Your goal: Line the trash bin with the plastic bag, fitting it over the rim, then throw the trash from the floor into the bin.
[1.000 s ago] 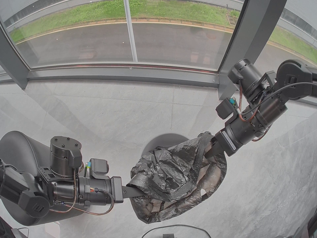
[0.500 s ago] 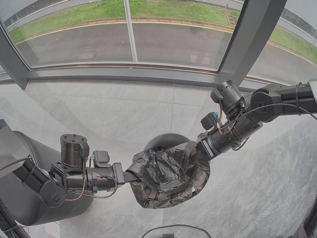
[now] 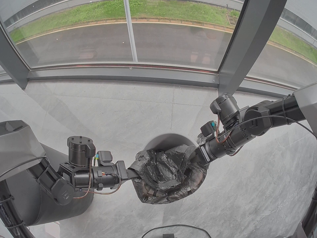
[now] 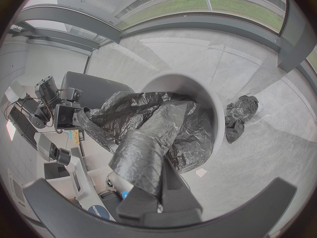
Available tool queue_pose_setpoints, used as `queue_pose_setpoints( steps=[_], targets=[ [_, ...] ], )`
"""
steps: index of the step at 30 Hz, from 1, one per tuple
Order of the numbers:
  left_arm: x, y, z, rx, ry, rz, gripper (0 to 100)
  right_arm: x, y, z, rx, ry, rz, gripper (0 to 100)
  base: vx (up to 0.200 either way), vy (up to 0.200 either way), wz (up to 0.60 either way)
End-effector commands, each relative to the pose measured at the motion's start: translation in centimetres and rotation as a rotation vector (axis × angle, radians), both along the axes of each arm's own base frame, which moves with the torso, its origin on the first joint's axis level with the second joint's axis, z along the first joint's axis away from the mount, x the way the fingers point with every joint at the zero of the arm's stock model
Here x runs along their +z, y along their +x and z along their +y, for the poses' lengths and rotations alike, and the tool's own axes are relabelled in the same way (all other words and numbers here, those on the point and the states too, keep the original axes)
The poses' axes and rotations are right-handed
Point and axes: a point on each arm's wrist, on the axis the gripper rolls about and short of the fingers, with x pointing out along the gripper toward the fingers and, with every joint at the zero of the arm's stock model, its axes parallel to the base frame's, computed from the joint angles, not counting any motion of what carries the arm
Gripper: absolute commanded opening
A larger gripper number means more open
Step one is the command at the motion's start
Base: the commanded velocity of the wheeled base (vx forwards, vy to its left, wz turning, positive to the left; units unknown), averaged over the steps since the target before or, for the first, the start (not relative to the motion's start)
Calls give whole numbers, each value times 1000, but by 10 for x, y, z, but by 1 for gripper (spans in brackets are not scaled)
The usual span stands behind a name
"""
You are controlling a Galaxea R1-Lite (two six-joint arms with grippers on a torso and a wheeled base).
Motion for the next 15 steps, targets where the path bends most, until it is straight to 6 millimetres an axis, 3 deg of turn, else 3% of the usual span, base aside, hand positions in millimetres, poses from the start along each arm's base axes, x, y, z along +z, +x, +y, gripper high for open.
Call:
queue_pose_setpoints(
  steps=[1, 6, 15],
  targets=[
    [-4, -1, 2, 6, 5, 16, 0, -6, -4, -1, 1, -14, 25, 0, 0, 0, 0],
    [-8, -8, 0, -10, 16, 39, 0, -20, -14, -9, 2, -46, 76, 0, 0, 0, 0],
    [-8, -7, -3, -19, 12, 36, 0, -31, -9, -23, -45, -43, 77, 0, 0, 0, 0]
  ],
)
